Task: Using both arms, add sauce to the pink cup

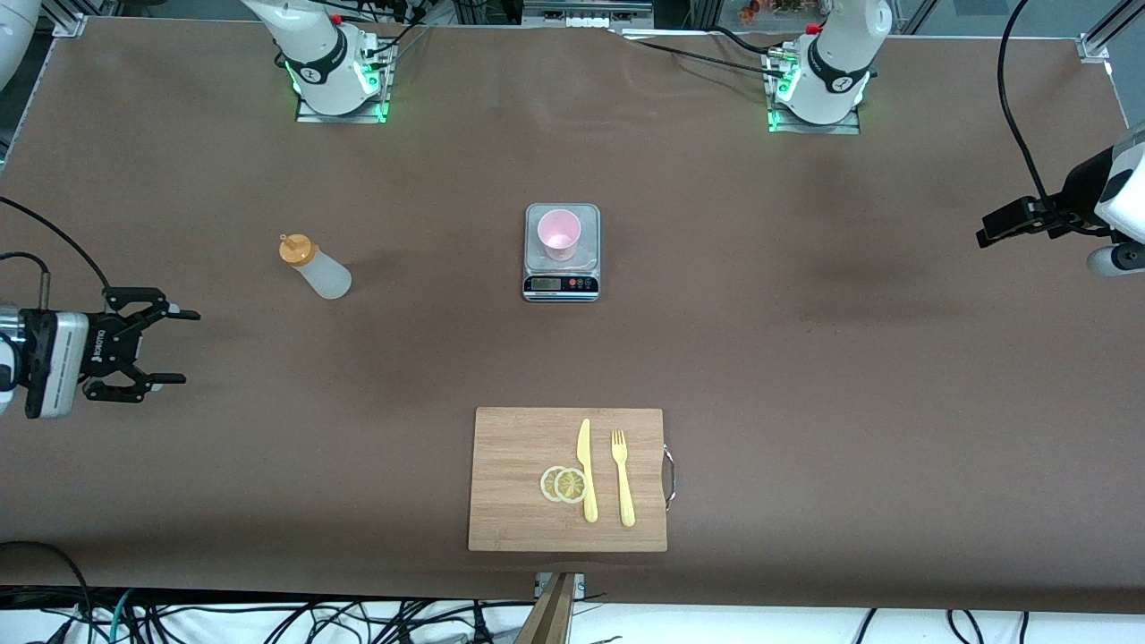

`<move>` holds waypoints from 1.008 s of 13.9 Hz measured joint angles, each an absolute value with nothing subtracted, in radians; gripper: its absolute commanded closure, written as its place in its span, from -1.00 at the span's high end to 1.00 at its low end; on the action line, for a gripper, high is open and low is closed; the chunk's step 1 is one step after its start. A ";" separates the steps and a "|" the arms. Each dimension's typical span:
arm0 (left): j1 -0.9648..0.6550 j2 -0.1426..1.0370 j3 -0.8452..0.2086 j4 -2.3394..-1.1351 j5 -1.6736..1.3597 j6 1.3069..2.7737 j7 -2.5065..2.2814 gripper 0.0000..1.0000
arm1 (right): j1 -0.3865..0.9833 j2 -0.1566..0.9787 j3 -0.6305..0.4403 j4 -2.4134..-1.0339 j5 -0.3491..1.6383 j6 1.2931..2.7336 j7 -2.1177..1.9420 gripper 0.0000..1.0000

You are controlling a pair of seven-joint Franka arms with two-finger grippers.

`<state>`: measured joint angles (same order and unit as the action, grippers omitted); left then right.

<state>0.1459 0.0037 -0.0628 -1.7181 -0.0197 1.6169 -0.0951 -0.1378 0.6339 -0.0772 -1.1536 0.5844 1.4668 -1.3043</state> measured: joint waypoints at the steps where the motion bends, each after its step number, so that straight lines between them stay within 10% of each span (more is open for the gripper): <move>1: 0.146 0.004 -0.063 -1.718 -0.020 1.618 -0.095 1.00 | -0.109 0.631 -0.077 -1.132 0.554 1.471 -1.221 1.00; 14: 0.146 0.008 -0.069 -1.718 -0.020 1.619 -0.095 1.00 | 0.115 0.420 -0.024 -1.152 0.199 1.477 -0.202 1.00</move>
